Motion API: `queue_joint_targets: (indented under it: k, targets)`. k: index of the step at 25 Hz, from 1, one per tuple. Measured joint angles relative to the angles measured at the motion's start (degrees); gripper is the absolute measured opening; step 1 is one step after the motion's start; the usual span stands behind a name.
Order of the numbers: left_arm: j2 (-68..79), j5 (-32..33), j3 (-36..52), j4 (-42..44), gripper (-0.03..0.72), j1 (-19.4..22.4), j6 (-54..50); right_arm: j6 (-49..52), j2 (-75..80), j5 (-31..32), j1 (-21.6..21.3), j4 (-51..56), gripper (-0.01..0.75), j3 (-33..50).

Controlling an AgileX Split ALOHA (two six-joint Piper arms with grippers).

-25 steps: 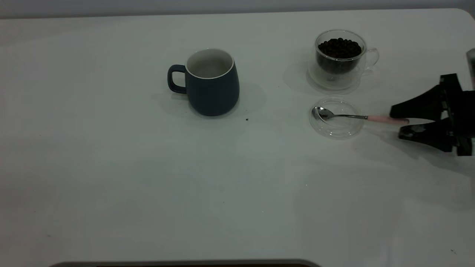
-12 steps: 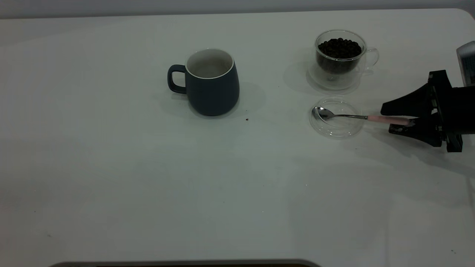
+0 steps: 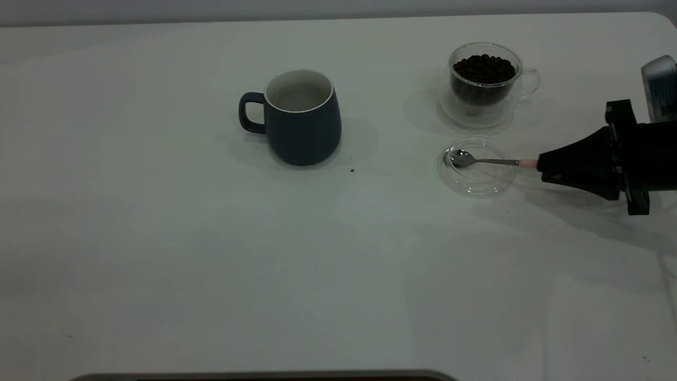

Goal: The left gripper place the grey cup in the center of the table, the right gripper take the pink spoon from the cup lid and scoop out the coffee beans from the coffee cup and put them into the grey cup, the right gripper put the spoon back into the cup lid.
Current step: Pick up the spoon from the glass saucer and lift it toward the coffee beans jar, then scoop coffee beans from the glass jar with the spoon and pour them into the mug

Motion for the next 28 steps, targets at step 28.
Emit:
queue_joint_targets:
  k: [28]
  targets:
    - [0.0,0.0,0.0,0.0,0.569,0.0,-0.06,16.72,-27.45,-6.7,13.58,-15.53,0.102,-4.79]
